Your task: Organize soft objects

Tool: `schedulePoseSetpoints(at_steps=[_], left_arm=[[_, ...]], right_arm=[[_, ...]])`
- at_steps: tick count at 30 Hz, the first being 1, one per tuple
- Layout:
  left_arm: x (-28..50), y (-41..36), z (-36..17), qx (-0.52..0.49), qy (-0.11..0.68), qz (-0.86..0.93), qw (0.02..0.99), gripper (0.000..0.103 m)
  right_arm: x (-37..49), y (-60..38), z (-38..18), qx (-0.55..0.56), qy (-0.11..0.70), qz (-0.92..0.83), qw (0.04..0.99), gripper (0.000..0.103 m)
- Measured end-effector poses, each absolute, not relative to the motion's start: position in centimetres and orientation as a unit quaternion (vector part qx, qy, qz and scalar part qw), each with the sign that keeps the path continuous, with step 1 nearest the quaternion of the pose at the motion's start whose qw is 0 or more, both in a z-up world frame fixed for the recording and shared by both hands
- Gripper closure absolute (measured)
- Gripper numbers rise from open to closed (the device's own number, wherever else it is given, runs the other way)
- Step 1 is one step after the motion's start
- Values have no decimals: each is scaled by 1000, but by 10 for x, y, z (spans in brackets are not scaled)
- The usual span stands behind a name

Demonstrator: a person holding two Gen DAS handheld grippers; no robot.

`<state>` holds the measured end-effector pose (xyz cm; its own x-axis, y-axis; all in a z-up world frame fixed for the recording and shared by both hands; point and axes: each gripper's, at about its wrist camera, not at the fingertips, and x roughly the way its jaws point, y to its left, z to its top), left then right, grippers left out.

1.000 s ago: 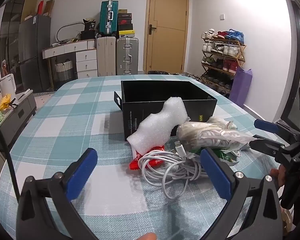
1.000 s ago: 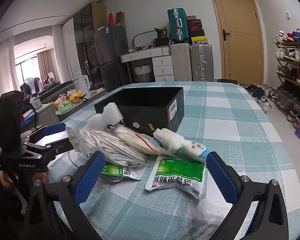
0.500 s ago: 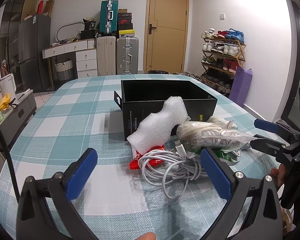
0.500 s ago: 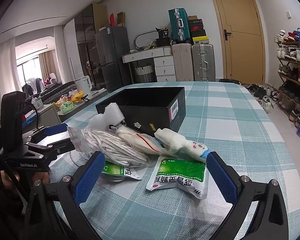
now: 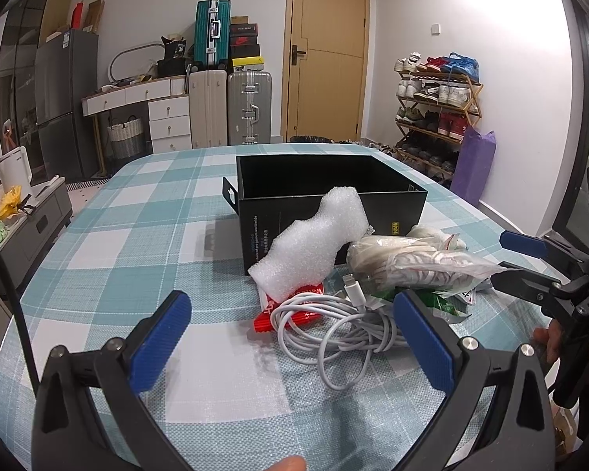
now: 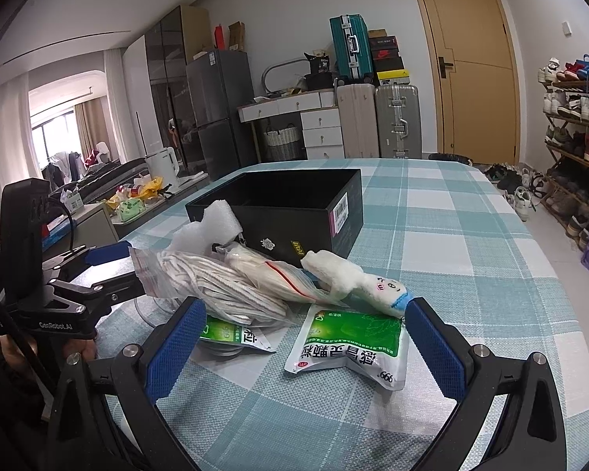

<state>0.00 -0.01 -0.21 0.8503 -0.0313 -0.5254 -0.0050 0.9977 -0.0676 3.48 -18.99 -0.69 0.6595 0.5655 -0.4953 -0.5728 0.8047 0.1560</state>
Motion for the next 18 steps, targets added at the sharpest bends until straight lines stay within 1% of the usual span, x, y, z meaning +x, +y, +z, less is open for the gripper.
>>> schedulePoseSetpoints(at_steps=[18], left_arm=[[1, 2, -3, -35, 271, -2, 962, 0]], right_arm=[[38, -190, -7, -22, 281, 300, 911, 0]])
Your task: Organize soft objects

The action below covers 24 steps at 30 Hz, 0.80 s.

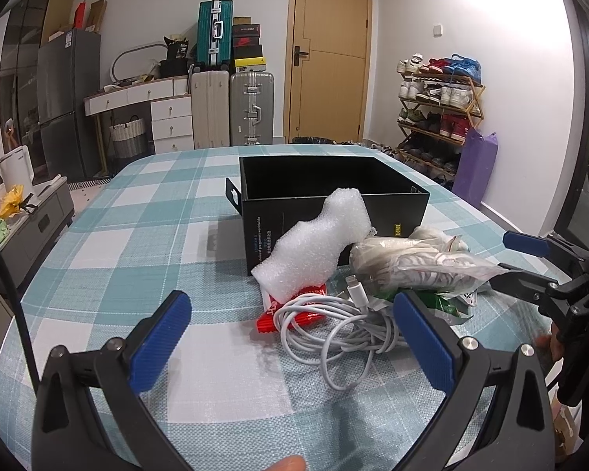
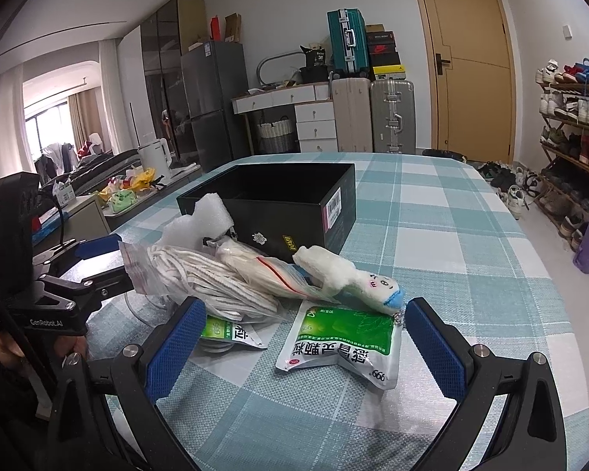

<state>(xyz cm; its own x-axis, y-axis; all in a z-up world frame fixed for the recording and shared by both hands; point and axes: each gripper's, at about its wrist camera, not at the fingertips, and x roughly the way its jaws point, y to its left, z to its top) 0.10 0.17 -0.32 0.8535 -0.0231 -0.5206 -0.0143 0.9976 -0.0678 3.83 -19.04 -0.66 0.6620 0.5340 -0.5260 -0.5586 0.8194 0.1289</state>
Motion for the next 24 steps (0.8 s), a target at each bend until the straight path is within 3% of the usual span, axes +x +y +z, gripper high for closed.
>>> schedulePoseSetpoints(at_steps=[10, 24], left_arm=[[-1, 5, -3, -38, 268, 0, 963, 0], [2, 13, 1, -50, 277, 5, 960, 0]], right_arm=[[38, -191, -4, -39, 291, 288, 911, 0], [62, -186, -24, -65, 377, 238, 893, 0]])
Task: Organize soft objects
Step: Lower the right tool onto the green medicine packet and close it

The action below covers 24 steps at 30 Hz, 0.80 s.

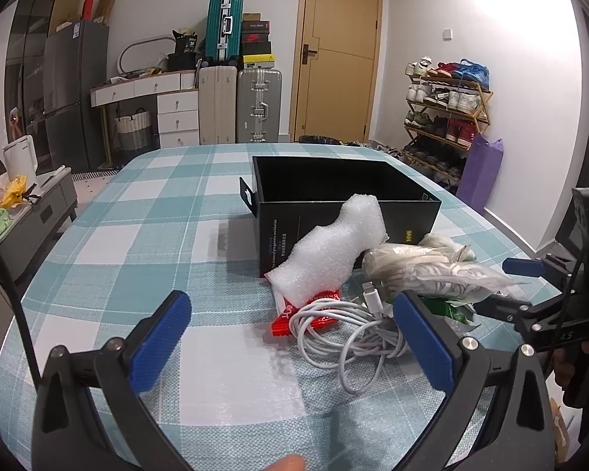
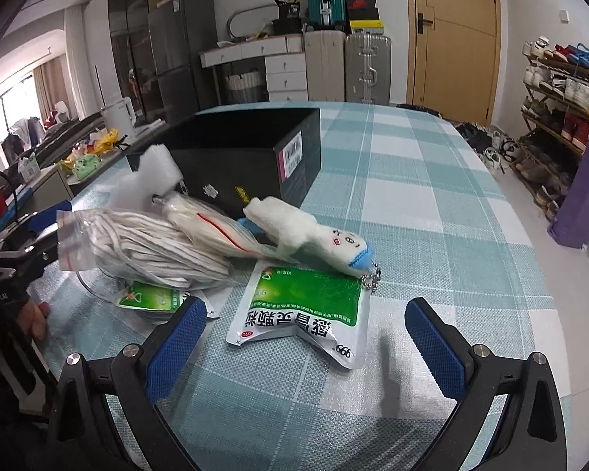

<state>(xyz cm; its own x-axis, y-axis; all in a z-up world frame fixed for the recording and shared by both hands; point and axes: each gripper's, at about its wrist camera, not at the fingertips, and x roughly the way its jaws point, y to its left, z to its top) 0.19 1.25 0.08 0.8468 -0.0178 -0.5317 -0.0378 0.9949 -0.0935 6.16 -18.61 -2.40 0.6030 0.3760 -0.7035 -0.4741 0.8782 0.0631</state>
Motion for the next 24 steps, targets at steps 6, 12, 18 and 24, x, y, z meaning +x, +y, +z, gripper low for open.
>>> schedulePoseSetpoints(at_steps=[6, 12, 18, 24], left_arm=[[4, 16, 1, -60, 281, 1, 958, 0], [4, 13, 1, -53, 280, 2, 959, 0], [6, 14, 2, -53, 286, 3, 957, 0], [10, 24, 5, -61, 290, 17, 955, 0]], right_arm=[[70, -178, -33, -89, 397, 223, 886, 1], [77, -173, -40, -95, 415, 219, 878, 22], [70, -174, -39, -96, 405, 226, 881, 43], [60, -179, -37, -90, 397, 241, 881, 56]])
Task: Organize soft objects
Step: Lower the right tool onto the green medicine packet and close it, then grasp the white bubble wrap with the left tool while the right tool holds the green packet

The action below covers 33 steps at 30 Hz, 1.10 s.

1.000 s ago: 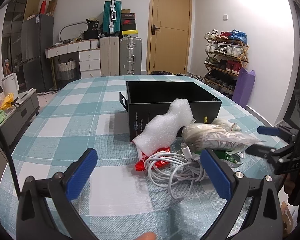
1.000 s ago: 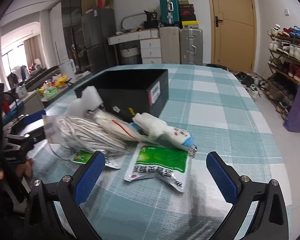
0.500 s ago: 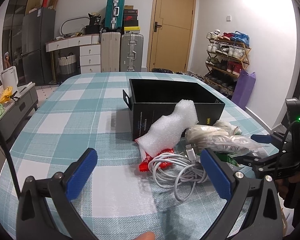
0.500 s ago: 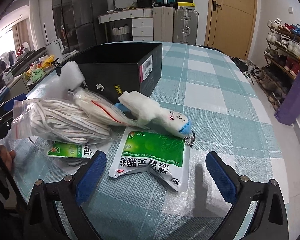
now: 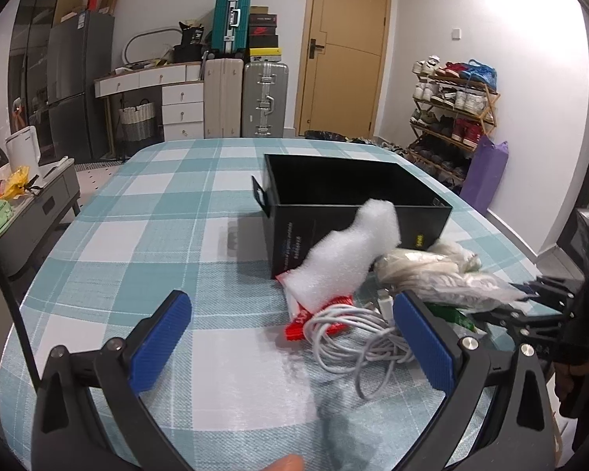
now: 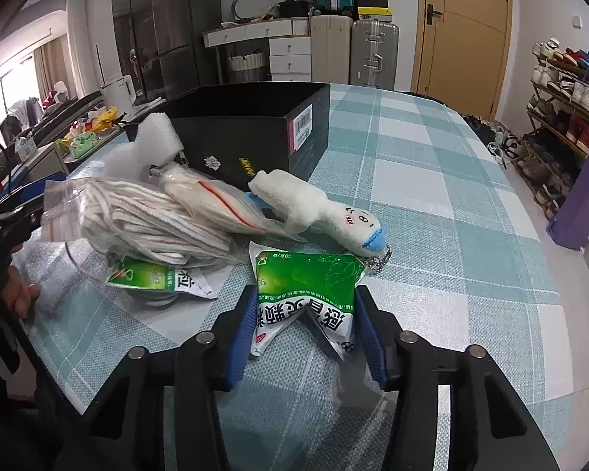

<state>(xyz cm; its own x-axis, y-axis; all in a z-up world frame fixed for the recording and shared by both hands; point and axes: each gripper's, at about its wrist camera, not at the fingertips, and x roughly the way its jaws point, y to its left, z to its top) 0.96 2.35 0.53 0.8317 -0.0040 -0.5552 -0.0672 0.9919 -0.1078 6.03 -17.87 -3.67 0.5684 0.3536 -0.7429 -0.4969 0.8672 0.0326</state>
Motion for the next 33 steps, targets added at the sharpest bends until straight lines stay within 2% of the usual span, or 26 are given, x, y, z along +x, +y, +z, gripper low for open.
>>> schedulePoseSetpoints(at_steps=[17, 22, 25, 27, 29, 31, 33], left_arm=[[50, 22, 3, -55, 325, 12, 944, 2], [56, 20, 2, -52, 332, -7, 942, 14], [57, 16, 2, -44, 335, -20, 941, 25], [58, 12, 2, -39, 337, -31, 940, 40], [59, 8, 1, -35, 339, -42, 939, 50], [57, 6, 3, -28, 337, -46, 940, 56], [53, 5, 5, -29, 333, -57, 941, 66]], right_arm=[[29, -201, -7, -65, 332, 249, 907, 56], [27, -203, 1, -62, 322, 251, 911, 56], [27, -201, 4, -64, 318, 254, 911, 56], [28, -200, 5, -66, 316, 255, 911, 56], [27, -198, 6, -67, 314, 258, 911, 56], [27, -197, 8, -68, 312, 260, 911, 56], [26, -196, 10, -68, 309, 261, 912, 56]])
